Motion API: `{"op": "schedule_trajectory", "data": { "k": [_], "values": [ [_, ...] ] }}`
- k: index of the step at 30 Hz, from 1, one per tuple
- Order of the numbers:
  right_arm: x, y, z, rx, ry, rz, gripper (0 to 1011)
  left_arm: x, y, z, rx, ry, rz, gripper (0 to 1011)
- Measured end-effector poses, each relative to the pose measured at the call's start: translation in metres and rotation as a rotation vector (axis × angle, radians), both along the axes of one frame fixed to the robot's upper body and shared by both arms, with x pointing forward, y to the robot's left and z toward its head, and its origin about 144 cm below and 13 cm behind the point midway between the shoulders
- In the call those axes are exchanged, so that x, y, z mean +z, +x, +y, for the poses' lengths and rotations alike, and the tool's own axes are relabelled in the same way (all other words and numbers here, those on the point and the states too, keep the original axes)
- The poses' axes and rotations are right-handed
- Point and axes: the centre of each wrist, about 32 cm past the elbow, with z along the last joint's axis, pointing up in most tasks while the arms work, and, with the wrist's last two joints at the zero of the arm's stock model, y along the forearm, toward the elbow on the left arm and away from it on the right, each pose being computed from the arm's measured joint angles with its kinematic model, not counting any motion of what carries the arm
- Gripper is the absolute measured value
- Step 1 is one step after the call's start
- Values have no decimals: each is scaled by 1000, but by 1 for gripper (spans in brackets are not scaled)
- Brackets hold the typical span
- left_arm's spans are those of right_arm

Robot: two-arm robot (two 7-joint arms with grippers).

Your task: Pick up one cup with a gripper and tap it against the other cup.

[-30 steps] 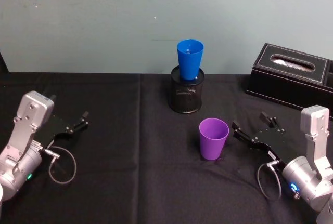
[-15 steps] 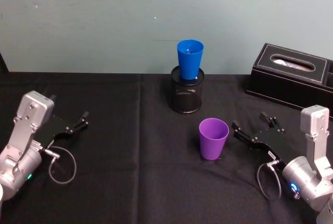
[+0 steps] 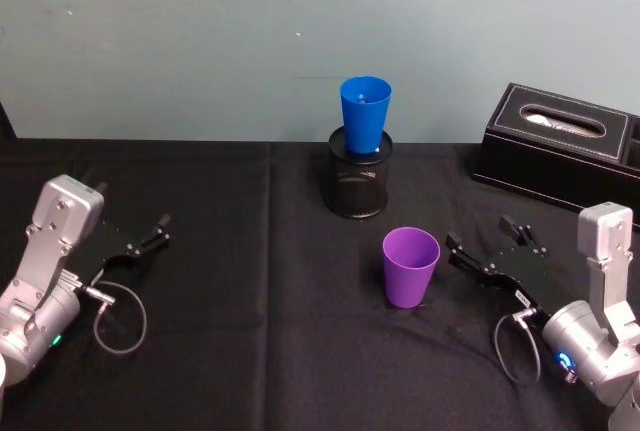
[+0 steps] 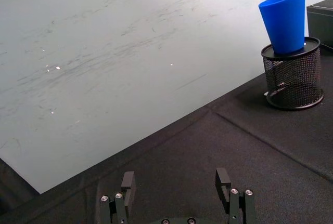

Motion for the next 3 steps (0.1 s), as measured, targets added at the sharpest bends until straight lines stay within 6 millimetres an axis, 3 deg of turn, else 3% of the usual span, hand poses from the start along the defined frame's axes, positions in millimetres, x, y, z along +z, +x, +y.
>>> {"op": "schedule_trajectory", "data": {
  "k": [3],
  "values": [
    [0, 0, 0, 0, 0, 0, 1004, 0, 0, 0, 0, 0, 0, 1011]
  ]
}}
